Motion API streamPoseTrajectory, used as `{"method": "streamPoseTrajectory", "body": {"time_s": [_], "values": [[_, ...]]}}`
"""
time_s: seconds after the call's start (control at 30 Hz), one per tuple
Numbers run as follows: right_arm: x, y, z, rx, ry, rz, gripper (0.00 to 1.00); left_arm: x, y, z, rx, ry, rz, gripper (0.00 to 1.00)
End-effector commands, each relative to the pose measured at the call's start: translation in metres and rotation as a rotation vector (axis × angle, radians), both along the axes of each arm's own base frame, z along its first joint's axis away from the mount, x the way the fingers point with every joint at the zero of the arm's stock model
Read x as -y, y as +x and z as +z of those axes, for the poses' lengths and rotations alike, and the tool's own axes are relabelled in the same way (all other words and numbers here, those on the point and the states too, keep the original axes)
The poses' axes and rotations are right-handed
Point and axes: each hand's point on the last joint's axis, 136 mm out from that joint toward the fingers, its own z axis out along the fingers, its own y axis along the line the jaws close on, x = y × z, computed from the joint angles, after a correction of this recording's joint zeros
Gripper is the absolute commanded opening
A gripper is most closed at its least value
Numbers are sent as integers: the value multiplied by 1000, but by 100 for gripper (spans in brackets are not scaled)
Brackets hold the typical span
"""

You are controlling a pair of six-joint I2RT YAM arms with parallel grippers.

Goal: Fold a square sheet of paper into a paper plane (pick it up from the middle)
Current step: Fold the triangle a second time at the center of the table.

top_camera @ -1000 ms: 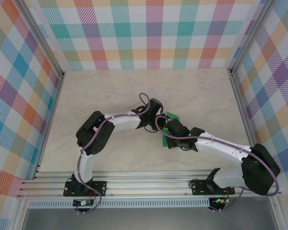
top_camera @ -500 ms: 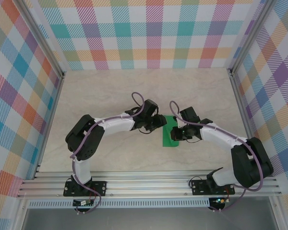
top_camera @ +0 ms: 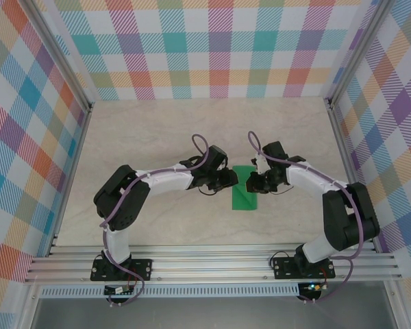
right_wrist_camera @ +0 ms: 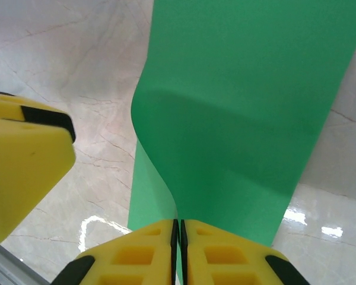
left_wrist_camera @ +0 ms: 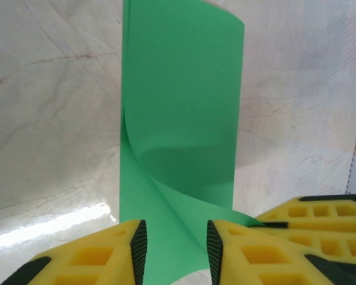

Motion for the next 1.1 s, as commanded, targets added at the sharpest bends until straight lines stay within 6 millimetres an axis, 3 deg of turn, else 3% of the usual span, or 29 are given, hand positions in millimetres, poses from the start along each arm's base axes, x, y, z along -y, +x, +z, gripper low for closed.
{"method": "streamPoseTrajectory", "body": {"time_s": [0.0,0.6,1.07], "values": [[3,1,-2,-28,-25,14,13,13,-4,3,0,-17,-48,33],[11,22,-17,-58,-95,4,13,31,-14,-9,-18,-22,-82,25],[13,25,-26,-74,-118,11,13,39,-12,-8,-15,-46,-90,24]]}}
